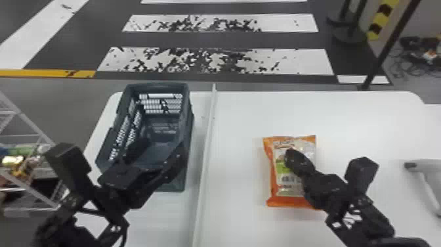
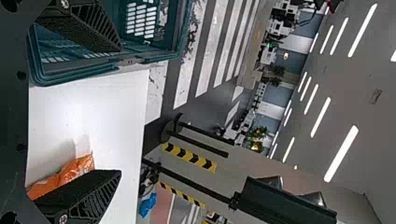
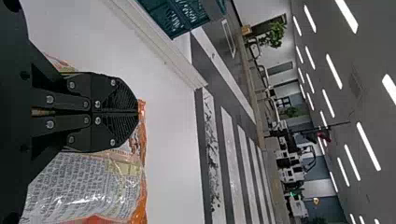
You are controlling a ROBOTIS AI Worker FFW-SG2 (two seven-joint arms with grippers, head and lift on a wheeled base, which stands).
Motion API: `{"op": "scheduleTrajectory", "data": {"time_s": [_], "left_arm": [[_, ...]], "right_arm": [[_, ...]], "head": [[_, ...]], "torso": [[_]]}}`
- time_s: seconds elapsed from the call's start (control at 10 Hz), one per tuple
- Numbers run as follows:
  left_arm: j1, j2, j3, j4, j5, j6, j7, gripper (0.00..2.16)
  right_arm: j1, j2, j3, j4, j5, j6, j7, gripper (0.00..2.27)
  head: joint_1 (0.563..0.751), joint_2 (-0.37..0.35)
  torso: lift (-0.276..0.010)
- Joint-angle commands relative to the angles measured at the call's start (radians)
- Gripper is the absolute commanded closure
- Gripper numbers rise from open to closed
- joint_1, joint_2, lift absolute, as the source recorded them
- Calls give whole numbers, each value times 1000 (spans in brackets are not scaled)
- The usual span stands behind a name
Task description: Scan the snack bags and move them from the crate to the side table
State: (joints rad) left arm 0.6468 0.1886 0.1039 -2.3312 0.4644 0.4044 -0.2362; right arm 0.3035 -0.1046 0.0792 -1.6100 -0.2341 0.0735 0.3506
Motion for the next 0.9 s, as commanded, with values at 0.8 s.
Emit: {"op": "scheduleTrajectory", "data": {"time_s": [0.8], "left_arm": [[-32,-1,-16,32,17,0,-14,66]], "right_arm": [[118,-86,-147,-7,-36,-59,41,2246]], "head": [[695,-44]], "torso": [[-87]]}}
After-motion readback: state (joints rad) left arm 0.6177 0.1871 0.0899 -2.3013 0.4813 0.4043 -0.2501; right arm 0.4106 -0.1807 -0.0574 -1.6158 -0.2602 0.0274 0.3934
